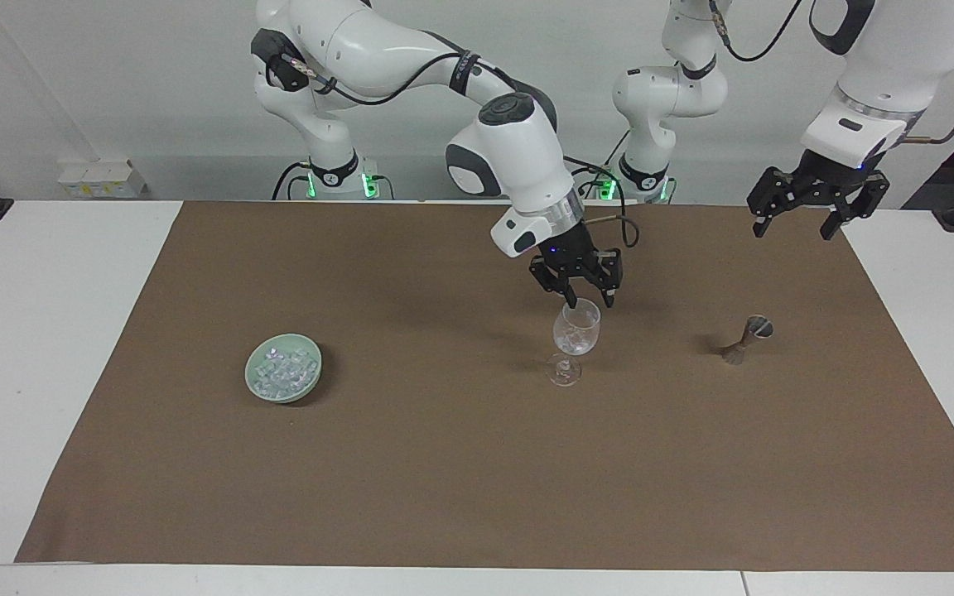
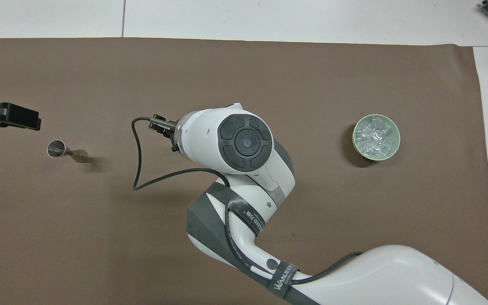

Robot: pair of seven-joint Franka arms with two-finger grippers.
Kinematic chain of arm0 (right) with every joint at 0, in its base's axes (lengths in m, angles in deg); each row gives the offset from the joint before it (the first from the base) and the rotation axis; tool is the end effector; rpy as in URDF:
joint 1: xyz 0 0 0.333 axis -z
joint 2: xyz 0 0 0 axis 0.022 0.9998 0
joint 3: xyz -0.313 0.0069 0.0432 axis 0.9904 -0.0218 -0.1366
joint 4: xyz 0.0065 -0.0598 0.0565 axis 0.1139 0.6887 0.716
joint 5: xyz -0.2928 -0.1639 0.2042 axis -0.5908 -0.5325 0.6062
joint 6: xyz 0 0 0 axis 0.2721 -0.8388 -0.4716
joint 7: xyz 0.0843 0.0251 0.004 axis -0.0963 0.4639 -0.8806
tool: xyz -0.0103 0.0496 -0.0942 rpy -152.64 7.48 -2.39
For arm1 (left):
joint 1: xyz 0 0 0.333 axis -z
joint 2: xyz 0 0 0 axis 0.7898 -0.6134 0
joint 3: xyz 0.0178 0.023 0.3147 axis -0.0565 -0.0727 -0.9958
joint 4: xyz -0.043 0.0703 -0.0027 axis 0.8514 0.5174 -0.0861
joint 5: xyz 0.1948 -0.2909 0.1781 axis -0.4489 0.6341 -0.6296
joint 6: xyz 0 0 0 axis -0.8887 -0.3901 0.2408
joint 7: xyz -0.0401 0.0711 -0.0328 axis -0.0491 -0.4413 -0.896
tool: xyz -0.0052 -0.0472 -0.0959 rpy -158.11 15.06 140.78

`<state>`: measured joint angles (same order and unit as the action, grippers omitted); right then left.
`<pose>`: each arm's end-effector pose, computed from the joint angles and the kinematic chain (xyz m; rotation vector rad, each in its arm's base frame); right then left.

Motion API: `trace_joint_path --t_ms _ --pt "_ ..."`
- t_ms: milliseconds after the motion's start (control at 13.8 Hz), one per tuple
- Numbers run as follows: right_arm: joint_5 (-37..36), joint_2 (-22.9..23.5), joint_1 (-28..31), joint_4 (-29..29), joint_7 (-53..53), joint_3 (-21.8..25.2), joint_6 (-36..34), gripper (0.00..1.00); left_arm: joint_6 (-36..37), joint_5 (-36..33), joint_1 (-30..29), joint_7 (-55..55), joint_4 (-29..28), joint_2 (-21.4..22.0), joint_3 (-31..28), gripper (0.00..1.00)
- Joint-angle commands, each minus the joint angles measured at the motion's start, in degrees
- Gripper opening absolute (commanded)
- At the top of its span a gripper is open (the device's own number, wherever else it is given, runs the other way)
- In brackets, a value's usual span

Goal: Pour wine and add ice with both arms

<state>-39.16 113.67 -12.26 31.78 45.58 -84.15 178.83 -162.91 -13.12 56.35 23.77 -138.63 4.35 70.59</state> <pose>0.5611 0.4737 0.4897 -2.5845 0.4859 -0.2194 0.5591 -0.0518 0.6502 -3.1097 0.2162 -0.1062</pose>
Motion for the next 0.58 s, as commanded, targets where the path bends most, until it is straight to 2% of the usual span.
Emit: trace_joint_path --t_ms 0,144,289,506 --pt "-2.89 -0.57 1.06 -2.62 1.8 -1.42 -0.56 1.0 -0.74 0.1 0.29 0.13 -0.45 0.14 -0.33 1.0" --pt "-6.84 -3.73 1.94 -2.19 1.09 0.33 -1.52 1.0 -0.83 0.1 0.29 0.13 -0.45 0.14 -0.42 1.0" --pt "-7.82 -7.15 2.12 -1.75 -1.87 5.23 -6.16 1.0 -0.83 0.1 0.29 0.13 -0.45 0.14 -0.42 1.0" --pt "-7.47 -10.41 2.21 -0.69 -12.5 12.44 -11.88 1.0 -0.83 0.1 0.2 0.13 -0.45 0.14 -0.42 1.0"
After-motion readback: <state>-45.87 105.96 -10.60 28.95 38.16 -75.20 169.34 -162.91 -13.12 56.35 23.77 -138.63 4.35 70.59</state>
